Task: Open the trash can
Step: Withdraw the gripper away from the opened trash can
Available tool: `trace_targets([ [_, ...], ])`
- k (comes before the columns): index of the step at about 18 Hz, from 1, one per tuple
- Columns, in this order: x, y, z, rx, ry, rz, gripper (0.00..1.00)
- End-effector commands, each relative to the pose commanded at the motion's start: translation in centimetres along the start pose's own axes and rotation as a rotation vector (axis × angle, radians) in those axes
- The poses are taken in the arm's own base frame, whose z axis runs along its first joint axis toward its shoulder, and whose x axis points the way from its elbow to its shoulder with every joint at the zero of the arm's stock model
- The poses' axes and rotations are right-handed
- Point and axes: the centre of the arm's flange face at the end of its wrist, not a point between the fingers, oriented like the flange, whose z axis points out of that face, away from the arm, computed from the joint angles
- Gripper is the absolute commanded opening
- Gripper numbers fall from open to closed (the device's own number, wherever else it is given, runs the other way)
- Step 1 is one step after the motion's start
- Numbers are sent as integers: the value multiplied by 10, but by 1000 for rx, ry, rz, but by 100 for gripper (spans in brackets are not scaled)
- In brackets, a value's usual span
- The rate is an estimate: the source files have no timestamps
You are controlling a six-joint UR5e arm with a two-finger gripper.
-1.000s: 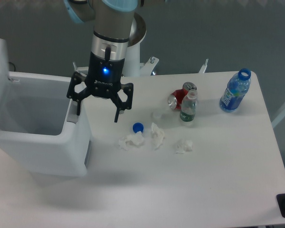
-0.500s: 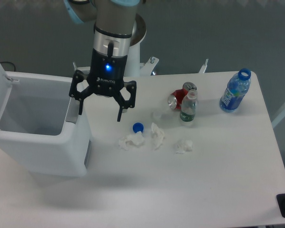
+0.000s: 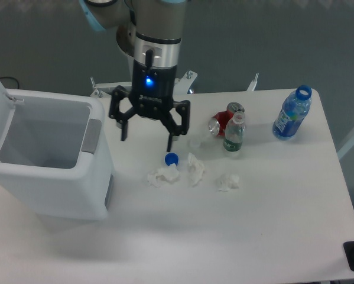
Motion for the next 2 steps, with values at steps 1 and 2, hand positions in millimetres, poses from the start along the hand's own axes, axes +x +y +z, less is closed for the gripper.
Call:
trace_targets([
  [1,-1,1,2,-17,-12,34,100],
  [2,-3,3,6,-35,-20,58,100],
])
